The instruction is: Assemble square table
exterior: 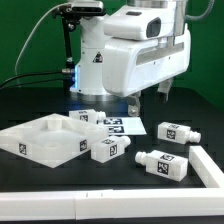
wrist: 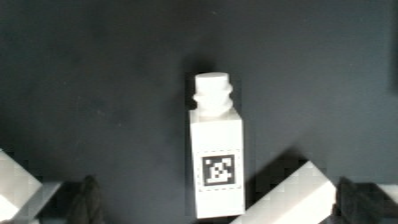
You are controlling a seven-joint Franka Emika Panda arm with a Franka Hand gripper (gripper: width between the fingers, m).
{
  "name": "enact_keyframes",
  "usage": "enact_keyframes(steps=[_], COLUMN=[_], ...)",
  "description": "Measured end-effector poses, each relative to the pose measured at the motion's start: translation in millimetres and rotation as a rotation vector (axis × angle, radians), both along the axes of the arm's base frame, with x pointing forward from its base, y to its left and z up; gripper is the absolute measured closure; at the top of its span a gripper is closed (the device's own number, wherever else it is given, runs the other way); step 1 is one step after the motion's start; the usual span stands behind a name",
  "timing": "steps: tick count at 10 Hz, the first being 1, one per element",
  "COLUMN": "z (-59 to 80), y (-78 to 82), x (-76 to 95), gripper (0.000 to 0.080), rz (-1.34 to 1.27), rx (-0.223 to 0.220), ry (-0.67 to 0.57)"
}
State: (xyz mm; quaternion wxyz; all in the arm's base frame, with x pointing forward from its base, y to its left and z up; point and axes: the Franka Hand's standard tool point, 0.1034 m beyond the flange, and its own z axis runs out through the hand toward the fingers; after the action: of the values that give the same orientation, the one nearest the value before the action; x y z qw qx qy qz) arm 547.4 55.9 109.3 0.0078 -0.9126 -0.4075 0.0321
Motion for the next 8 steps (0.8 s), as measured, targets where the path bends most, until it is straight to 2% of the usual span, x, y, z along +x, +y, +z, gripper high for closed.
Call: enact_keyframes(steps=[4,8], z=[-2.1,-44.2], y=[0.5,17.5], x=[0.8,1.8], gripper=[0.015,0.015], rz=[0.001,0.011], rx=[0.002,0.039], ry=[-0.006,-0.091])
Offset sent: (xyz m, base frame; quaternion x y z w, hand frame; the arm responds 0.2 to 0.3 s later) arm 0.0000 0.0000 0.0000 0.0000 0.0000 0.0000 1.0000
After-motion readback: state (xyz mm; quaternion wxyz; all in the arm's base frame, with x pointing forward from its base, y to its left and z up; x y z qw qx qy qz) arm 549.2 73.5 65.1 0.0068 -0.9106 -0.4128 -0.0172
